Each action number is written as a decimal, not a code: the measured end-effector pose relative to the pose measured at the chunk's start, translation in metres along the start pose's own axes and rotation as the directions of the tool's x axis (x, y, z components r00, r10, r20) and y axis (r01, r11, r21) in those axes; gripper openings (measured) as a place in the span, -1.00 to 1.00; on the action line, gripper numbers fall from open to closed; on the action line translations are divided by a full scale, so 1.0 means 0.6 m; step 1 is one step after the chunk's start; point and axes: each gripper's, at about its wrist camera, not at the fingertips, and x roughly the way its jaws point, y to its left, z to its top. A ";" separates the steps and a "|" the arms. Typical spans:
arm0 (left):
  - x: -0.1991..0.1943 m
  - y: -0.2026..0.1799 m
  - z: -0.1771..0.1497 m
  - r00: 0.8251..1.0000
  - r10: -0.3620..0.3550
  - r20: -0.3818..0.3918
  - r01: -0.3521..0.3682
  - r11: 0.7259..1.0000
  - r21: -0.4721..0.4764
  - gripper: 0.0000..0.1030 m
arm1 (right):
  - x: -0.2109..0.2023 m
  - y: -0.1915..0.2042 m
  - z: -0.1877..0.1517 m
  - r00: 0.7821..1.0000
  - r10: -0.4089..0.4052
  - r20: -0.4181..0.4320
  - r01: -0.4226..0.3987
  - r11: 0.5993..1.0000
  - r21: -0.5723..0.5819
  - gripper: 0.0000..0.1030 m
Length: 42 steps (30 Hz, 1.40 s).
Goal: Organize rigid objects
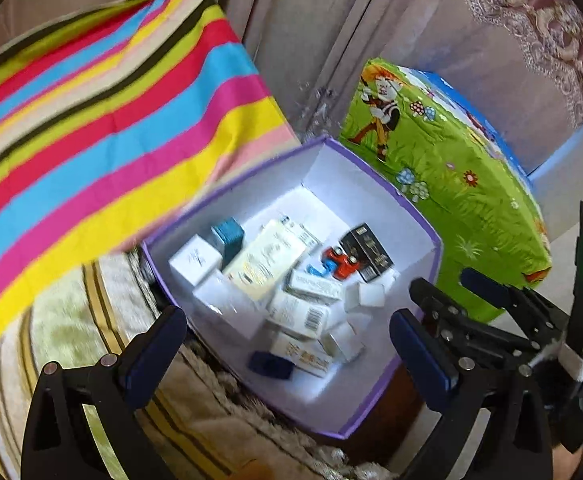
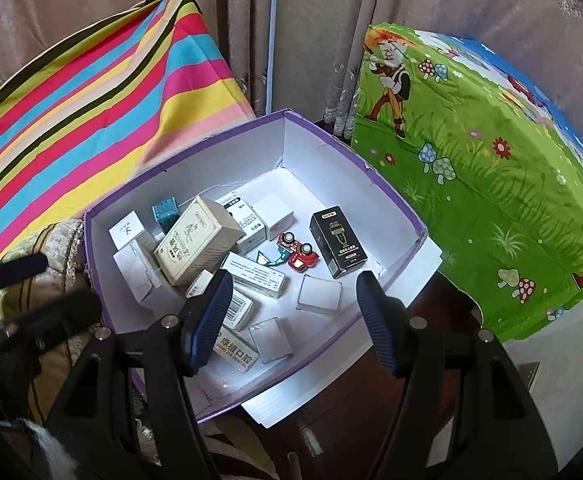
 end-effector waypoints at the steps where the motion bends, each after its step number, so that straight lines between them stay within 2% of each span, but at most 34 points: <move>1: 0.001 0.000 0.003 1.000 0.012 0.007 -0.012 1.000 0.003 0.99 | 0.001 -0.001 0.000 1.000 -0.001 -0.001 0.001 1.000 0.001 0.32; 42: 0.011 0.011 -0.004 1.000 0.009 -0.002 -0.009 1.000 -0.018 0.99 | 0.005 -0.003 0.001 1.000 -0.002 -0.001 0.002 1.000 0.013 0.32</move>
